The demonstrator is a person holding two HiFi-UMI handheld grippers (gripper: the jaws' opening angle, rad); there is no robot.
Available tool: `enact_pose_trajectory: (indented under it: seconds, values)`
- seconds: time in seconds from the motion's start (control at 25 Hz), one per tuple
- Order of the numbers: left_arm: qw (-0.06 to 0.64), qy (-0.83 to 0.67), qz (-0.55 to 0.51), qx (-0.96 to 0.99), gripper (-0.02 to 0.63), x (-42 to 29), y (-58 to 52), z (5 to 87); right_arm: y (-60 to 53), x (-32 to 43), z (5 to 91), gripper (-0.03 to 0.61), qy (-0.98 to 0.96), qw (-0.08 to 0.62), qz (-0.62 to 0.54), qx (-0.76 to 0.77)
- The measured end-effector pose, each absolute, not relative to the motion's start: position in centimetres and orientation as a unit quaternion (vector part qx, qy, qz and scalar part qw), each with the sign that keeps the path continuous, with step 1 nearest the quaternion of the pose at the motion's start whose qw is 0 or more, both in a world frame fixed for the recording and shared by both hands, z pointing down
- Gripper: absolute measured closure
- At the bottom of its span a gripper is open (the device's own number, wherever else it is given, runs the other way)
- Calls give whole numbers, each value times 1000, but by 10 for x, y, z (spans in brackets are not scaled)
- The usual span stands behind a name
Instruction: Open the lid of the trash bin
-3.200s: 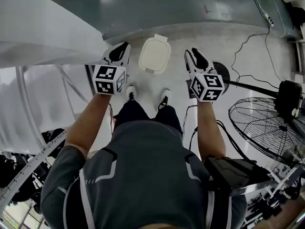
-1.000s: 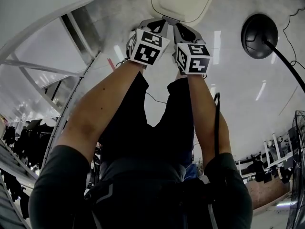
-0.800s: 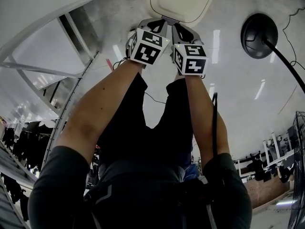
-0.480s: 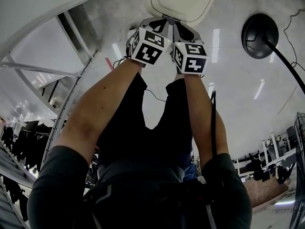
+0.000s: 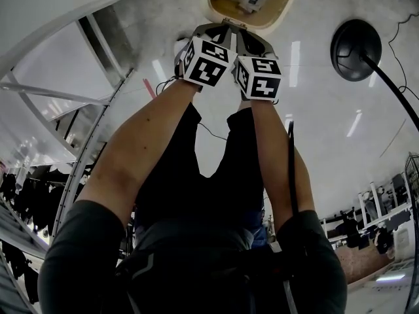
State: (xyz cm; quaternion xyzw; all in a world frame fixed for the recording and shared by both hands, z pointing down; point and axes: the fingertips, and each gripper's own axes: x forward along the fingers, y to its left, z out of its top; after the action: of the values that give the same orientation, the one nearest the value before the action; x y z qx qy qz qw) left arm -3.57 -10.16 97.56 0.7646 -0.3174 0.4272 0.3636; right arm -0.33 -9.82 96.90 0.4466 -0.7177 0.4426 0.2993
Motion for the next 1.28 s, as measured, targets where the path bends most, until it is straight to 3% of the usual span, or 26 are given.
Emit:
enact_pose_trajectory:
  seconds: [0.4, 0.56, 0.96, 1.28]
  values:
    - [408, -303, 375, 775, 604, -34, -108, 971, -99, -5, 964, 551, -704, 255, 504, 431]
    - [393, -327, 383, 770, 604, -43, -123, 951, -110, 5, 937, 549, -699, 228, 519, 436]
    - [393, -347, 349, 777, 604, -51, -130, 815, -133, 22, 786, 549, -749, 207, 463, 426]
    - [316, -337, 311, 830, 604, -40, -159, 683, -162, 51, 650, 549, -787, 163, 379, 459]
